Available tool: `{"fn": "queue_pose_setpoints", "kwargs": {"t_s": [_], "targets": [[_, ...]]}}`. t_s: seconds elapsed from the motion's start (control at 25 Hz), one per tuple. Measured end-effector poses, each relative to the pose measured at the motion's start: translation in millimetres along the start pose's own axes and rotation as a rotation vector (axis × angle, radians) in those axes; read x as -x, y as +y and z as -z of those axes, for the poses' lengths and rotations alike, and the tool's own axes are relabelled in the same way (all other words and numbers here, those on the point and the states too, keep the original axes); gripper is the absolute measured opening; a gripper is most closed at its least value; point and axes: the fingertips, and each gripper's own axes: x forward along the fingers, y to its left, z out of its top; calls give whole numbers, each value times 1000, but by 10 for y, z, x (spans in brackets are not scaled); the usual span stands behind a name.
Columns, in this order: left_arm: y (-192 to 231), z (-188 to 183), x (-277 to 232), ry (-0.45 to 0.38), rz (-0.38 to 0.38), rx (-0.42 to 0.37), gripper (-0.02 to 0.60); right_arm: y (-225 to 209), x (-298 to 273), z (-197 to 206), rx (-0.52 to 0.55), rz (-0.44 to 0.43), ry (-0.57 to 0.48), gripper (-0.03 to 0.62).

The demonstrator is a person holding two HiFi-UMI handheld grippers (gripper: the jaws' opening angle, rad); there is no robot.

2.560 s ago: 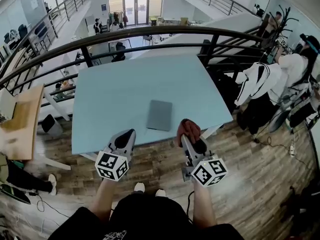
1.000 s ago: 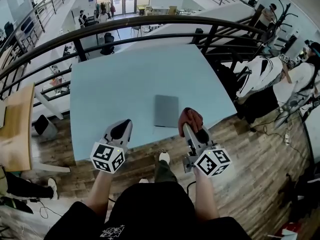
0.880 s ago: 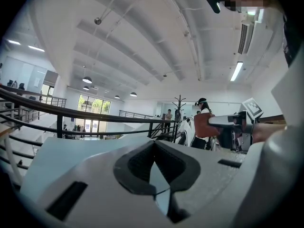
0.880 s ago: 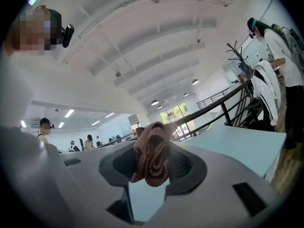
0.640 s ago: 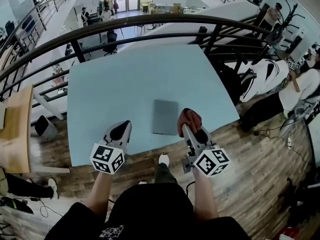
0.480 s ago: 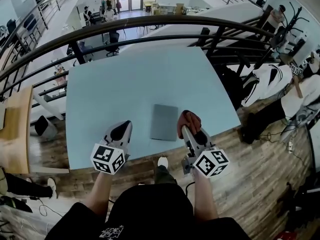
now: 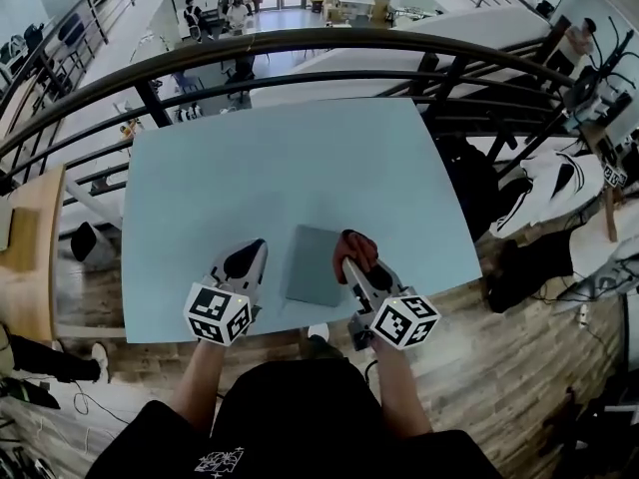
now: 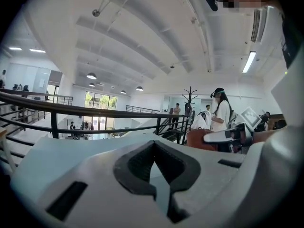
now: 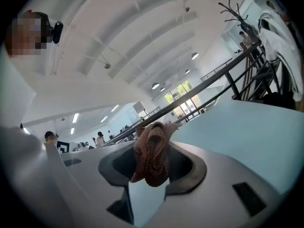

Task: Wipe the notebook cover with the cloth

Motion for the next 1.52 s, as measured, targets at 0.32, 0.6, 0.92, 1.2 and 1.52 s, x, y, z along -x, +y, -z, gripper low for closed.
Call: {"fn": "queue_pose_setpoints", "kwargs": {"t_s": [0.32, 0.6, 0.92, 1.2, 1.52], "targets": [[-214, 156, -606, 33, -51, 19, 6, -583, -260, 195, -22, -92, 149, 153], [-170, 275, -755, 52, -99, 42, 6, -801, -492, 444, -36, -142, 259, 153], [-20, 441, -821, 107, -163, 63, 6, -949, -708, 659, -193, -164, 313, 153], [126, 586, -883, 141, -167, 78, 6, -999, -907, 846, -287, -151, 341, 153], [268, 893, -1057, 188, -145, 107, 6, -1095, -1187, 1077, -386, -124, 353, 153]]}}
